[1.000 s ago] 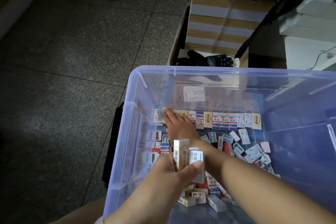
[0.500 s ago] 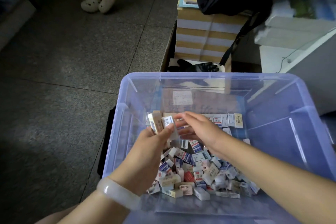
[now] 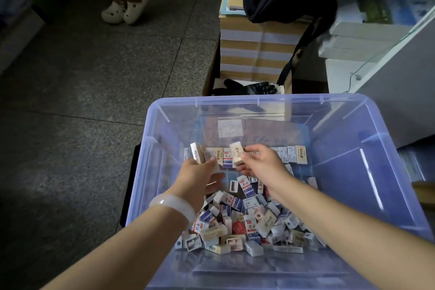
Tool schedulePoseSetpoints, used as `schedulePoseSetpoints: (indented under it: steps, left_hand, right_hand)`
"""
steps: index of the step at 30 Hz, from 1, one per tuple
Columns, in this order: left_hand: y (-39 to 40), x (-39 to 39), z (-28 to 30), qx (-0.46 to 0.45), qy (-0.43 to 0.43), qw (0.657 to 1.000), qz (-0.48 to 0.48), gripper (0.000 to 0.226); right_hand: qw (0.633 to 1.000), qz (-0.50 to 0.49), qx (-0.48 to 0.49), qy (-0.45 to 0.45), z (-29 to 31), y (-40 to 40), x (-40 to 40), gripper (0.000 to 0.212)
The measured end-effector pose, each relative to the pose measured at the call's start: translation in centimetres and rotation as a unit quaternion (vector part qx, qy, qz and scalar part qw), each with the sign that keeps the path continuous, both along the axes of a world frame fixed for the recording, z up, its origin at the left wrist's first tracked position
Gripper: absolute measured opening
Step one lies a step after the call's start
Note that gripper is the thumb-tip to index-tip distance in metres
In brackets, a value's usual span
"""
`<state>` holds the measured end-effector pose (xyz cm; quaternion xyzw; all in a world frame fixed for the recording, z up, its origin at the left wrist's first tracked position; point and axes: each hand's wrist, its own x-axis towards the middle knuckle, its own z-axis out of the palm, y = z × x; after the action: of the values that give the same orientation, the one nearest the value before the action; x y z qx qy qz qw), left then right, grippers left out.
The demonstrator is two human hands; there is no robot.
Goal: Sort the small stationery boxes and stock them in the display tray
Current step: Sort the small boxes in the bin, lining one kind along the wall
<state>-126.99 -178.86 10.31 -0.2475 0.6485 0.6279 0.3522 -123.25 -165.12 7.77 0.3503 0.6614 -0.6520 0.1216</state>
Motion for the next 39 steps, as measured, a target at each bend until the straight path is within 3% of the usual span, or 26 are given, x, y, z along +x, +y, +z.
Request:
schedulePoseSetpoints:
  steps: [7, 12, 19, 30, 35, 39]
  left_hand:
    - [0.7, -0.2, -5.0, -0.024, -0.069, 0.994, 0.081, 0.02]
    - [-0.3, -1.7, -7.6, -0.074, -0.083, 0.984, 0.14, 0.019]
    - [1.1, -3.1, -8.8, -0.096, -0.087, 0.985, 0.118, 0.013]
    - [1.1, -3.2, -10.9, -0.246, -0.02, 0.964, 0.102, 0.024]
    - [1.1, -2.8, -10.0, -0.191, -0.029, 0.965, 0.179, 0.022]
    - [1.3, -2.7, -9.8, -0.174, -0.025, 0.967, 0.182, 0.023]
  right_hand:
    - [0.995, -0.032, 0.046, -0.085, -5.2, -2.0, -2.2, 0.006]
    - [0.993, -0.068, 0.063, -0.067, -7.1, -4.1, -4.2, 0.01]
    - [0.985, -0.034, 0.154, -0.071, -8.4, -4.7, -4.3, 0.012]
    - [0.991, 0.014, 0.099, -0.087, -8.9, -4.8, -4.0, 0.031]
    - [0.993, 0.042, 0.085, -0.068, -8.5, -4.8, -4.0, 0.04]
    - [0.992, 0.075, 0.076, -0.061, -8.1, -4.7, -4.2, 0.043]
